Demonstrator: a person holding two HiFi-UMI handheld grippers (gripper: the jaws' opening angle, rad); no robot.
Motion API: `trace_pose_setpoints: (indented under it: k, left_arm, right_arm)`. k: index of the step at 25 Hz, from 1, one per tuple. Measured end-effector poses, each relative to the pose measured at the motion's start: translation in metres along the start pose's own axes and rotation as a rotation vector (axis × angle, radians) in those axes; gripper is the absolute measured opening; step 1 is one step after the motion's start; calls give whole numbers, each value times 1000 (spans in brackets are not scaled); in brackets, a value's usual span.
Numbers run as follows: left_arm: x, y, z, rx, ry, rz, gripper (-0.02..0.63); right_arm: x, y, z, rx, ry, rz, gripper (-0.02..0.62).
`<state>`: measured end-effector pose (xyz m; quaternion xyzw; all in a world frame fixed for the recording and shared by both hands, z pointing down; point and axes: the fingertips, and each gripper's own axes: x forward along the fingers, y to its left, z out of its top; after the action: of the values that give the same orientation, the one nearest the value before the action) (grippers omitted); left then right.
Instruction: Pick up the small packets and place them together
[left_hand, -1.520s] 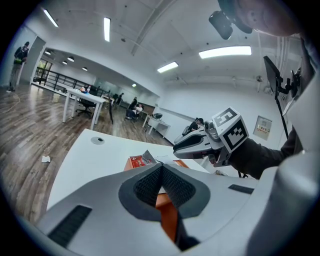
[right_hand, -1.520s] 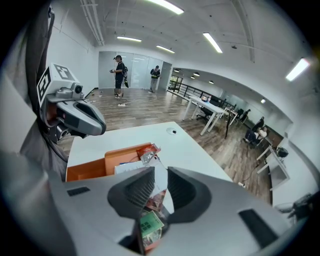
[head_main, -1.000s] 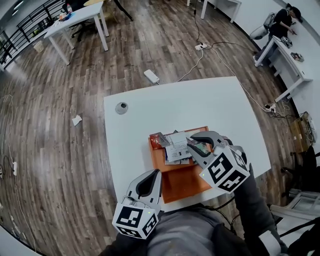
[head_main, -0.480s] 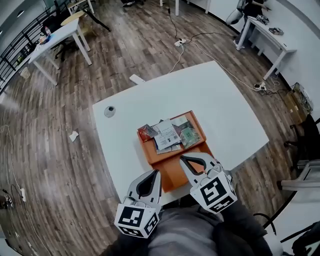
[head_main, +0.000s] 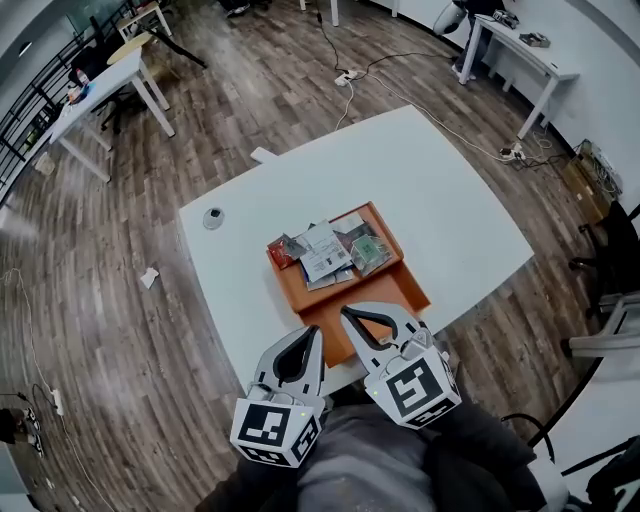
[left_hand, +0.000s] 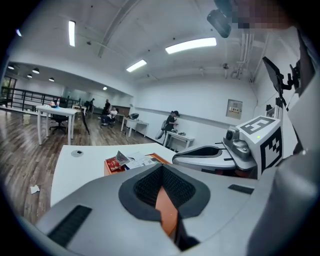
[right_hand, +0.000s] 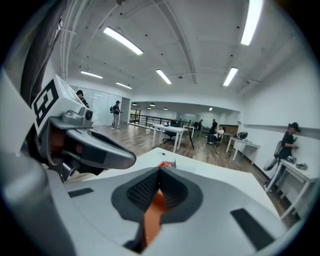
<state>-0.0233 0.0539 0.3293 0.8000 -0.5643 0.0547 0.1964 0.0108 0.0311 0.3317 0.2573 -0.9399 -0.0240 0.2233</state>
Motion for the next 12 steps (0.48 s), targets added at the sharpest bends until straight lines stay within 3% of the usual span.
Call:
trace_pose_setpoints:
  k: [5,12]
  left_arm:
    - [-5,5,14,20,-42,16,0]
    - [-8,3,42,87,-94,69,0]
  right_arm:
    - [-3,-3,20,7,-66,-22,5]
    - [-18,-14,45,129,-171,-1,5]
